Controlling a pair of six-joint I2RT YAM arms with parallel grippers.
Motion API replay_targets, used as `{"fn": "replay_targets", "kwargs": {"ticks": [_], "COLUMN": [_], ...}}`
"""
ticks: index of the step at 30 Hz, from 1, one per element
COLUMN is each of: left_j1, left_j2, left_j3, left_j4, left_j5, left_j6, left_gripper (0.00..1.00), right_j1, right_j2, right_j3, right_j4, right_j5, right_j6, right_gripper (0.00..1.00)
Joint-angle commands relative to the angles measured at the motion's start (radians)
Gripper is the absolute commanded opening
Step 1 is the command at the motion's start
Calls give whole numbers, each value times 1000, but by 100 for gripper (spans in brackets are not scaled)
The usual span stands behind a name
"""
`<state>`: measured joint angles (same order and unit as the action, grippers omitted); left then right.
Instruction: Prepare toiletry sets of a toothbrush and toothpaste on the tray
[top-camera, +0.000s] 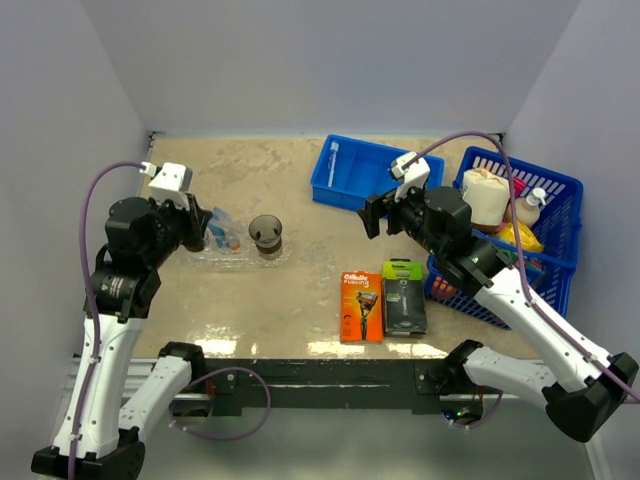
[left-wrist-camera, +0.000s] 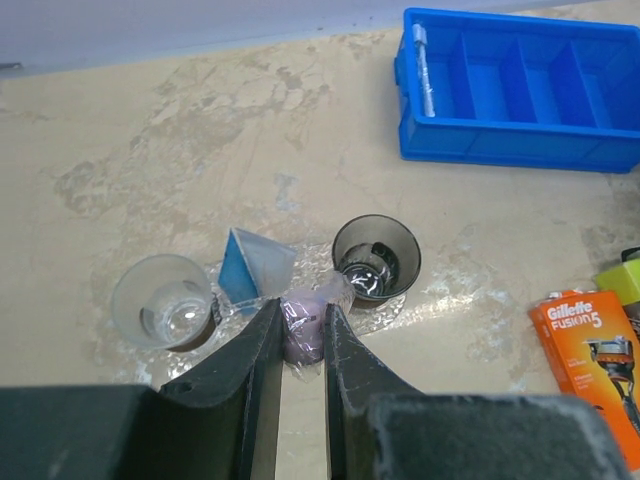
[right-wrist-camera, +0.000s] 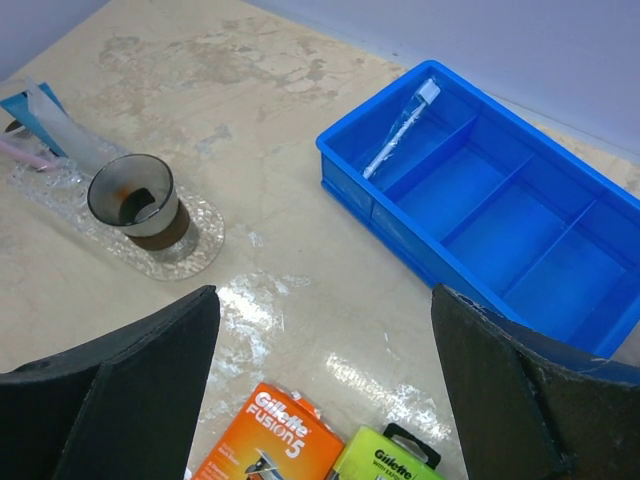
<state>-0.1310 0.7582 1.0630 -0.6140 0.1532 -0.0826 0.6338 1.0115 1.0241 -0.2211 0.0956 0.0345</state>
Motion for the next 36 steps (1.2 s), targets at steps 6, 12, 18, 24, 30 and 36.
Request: {"fn": "replay_targets", "kwargs": {"ticks": [6, 12, 18, 24, 30, 36], "left_j1": [7, 7, 7, 7, 7, 7], "left_j2": [32, 35, 26, 9, 10, -2], "left_j3": [49, 38, -8, -67, -92, -135], "left_j4": [-119, -122, -73, -1, 31, 83], "left_j5": [-219, -302, -296, -282, -273, -316], "left_j6": [26, 23, 24, 27, 32, 40], "left_gripper": [0, 0, 0, 0, 0, 0], "right_j1": [-2, 0, -2, -2, -2, -2], "right_j2": [-31, -47, -50, -51, -57, -57], "right_j3": [1, -2, -4, -2, -1, -2], "right_j4": [45, 45, 49, 46, 42, 46], "right_j5": [23, 24, 24, 24, 26, 24], "right_j6": [10, 7, 7, 7, 7, 10], "right_gripper": [89, 89, 89, 89, 89, 89]}}
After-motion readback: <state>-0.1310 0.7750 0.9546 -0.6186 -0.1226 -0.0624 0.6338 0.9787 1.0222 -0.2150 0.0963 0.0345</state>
